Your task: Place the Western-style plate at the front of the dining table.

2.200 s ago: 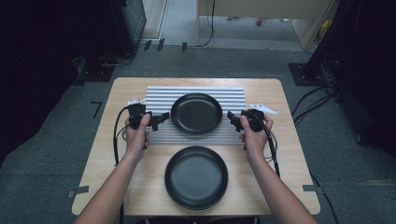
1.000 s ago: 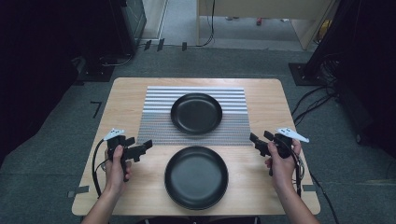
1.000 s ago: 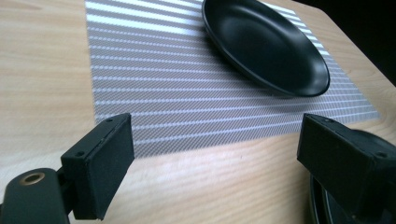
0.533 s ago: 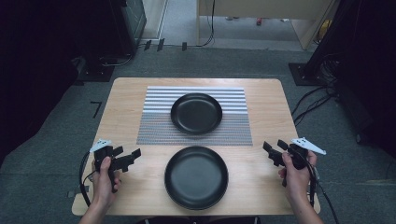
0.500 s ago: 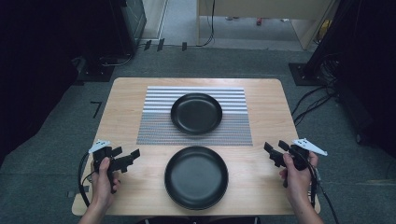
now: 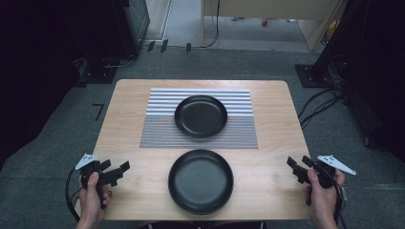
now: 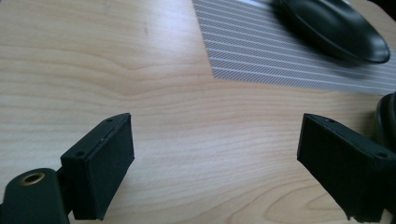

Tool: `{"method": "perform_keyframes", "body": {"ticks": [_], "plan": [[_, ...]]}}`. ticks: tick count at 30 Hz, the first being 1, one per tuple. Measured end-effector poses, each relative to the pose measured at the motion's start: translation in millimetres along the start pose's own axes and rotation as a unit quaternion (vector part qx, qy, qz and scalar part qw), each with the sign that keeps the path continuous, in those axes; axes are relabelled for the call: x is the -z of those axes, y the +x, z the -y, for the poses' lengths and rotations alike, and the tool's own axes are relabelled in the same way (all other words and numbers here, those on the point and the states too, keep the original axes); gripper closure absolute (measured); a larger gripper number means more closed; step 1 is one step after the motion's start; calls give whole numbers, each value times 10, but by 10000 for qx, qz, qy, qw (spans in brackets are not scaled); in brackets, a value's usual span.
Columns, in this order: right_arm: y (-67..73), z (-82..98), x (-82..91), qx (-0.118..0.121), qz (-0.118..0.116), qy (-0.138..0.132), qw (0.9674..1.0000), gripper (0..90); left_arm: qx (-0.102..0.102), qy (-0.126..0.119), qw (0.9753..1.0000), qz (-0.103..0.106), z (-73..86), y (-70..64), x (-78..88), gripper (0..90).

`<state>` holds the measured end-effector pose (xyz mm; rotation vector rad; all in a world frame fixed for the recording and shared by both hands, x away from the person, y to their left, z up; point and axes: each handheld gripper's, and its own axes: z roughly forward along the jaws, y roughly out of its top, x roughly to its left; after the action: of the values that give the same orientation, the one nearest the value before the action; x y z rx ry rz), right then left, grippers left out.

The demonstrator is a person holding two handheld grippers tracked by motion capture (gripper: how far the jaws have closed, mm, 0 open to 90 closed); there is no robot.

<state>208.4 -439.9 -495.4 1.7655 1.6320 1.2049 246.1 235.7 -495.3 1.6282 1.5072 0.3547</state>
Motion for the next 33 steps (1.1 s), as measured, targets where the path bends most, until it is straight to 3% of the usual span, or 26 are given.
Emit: {"method": "perform_keyframes", "body": {"ticks": [12,20,23,30,31,32,33], "plan": [[-216,281,166,-112,233,214,9994,293,-27,74,9993,-372,152,176,131,106],[-199,382,168,136,465,390,9981,290,-219,163,9971,-709,249,190,145,106],[-146,383,131,312,559,533,9965,281,-458,262,9946,-896,263,126,110,106],[-65,394,94,677,795,647,9924,271,-730,331,9904,-1124,296,67,80,101],[-32,402,81,823,902,697,9901,265,-911,369,9869,-1282,316,26,56,98],[-32,402,81,823,902,697,9901,265,-911,369,9869,-1282,316,26,56,98],[-6,407,71,929,977,738,9881,261,-1063,415,9835,-1402,329,-6,36,98]]}}
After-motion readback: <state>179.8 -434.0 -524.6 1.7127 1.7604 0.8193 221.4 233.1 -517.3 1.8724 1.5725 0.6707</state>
